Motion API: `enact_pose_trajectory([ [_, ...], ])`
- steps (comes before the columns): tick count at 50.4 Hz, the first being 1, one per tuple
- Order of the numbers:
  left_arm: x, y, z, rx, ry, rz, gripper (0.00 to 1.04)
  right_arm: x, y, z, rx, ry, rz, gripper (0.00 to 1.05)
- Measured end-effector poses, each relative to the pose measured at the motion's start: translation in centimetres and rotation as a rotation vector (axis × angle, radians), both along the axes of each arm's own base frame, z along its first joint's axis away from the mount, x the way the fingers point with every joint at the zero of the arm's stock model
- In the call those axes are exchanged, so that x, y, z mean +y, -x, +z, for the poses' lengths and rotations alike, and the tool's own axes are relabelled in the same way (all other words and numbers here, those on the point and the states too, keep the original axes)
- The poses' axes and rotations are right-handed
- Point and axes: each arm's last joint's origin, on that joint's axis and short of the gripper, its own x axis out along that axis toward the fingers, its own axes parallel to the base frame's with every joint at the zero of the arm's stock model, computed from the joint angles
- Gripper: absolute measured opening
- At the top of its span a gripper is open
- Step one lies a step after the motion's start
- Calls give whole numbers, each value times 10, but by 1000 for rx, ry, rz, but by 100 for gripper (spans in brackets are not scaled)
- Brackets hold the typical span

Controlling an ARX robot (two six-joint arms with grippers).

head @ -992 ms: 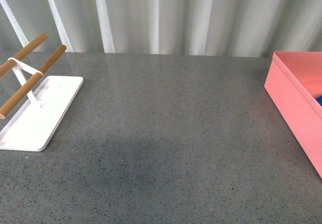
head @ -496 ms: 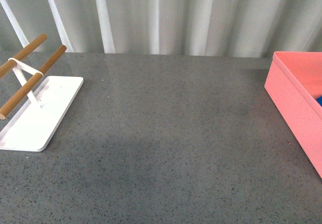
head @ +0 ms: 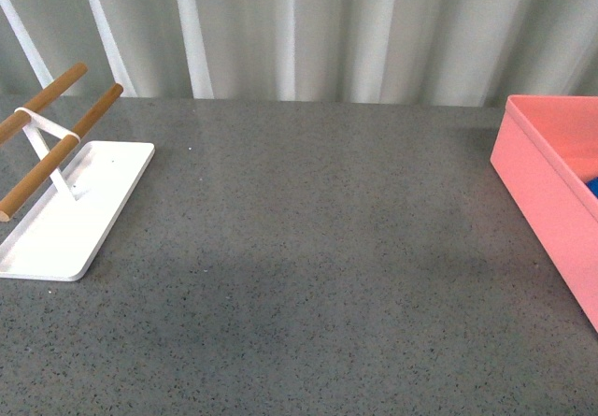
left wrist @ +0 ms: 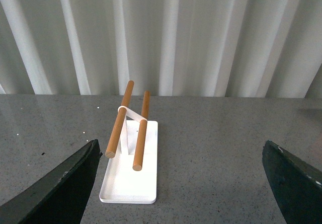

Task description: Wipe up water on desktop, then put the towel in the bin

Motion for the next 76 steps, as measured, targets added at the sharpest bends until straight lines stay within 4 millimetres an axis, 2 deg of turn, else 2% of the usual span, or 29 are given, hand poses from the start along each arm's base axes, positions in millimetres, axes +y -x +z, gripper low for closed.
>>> enact_pose_trajectory([
  [24, 0, 0, 0, 0, 0, 0, 98, 2, 29, -15, -18, 0, 7, 3],
  [76, 0, 0, 0, 0, 0, 0, 98, 2, 58, -12, -35, -3, 7, 3],
])
